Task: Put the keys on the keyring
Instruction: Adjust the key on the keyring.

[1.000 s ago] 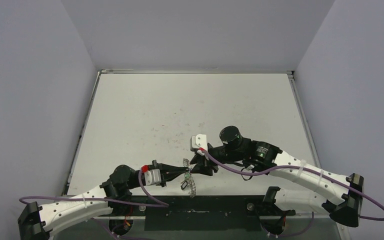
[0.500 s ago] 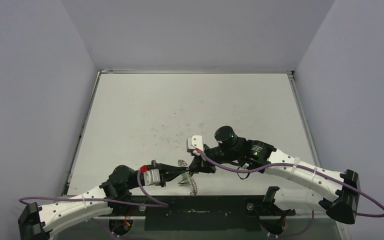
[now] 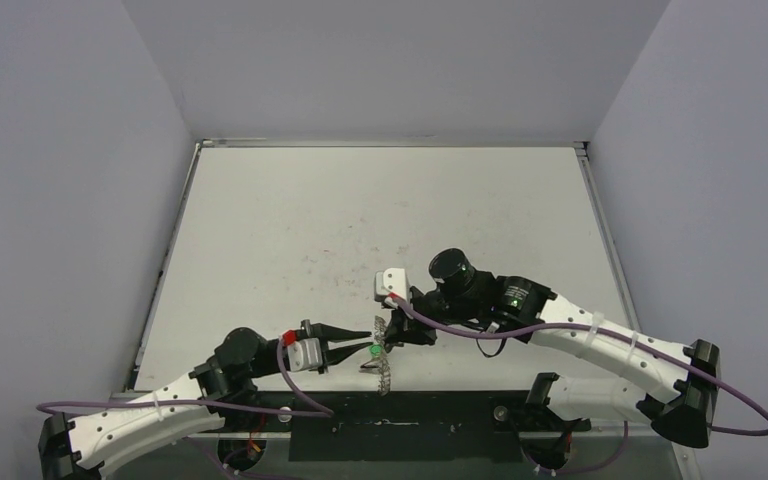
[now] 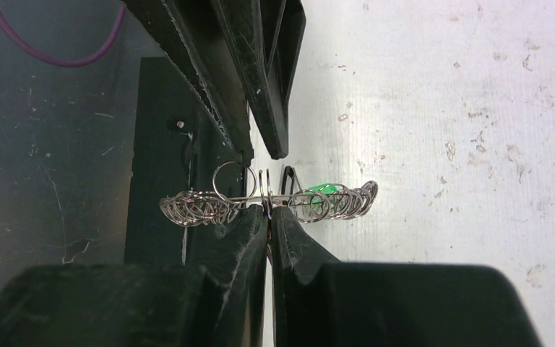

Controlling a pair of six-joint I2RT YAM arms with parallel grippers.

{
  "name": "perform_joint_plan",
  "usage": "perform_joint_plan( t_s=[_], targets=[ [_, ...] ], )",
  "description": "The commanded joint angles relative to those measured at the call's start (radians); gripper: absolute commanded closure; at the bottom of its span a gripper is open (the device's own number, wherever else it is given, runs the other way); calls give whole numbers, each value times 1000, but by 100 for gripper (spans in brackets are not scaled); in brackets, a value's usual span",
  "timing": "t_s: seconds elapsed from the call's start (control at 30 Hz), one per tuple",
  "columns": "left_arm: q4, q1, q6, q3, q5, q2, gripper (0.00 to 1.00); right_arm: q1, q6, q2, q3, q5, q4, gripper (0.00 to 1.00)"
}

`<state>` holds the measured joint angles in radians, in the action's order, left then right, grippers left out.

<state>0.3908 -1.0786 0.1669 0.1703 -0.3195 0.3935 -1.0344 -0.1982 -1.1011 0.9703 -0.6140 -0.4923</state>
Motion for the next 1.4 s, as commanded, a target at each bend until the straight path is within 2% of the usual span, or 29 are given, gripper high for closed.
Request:
perform_joint_plan(
  t_s=[0.0,0.23,0.47,1.07,1.23,1.37],
  targets=[
    [-114,-4,42,84,27,-13,83,4,-15,-21,96,18,-39,100],
    [-335,-3,111,211,51,38,81,2,-9,-102,214,78,-188,100],
    [-546,-4,159,346,48,139,72,-2,2,-205,321,115,-317,100],
    [-425,-3,138,313,20,243,73,-78,17,-292,384,125,-337,100],
    [-434,-4,147,308,7,268,78,-78,21,-292,382,128,-329,100],
    [-439,-4,154,313,-15,296,88,-78,23,-293,379,133,-325,100]
  ],
)
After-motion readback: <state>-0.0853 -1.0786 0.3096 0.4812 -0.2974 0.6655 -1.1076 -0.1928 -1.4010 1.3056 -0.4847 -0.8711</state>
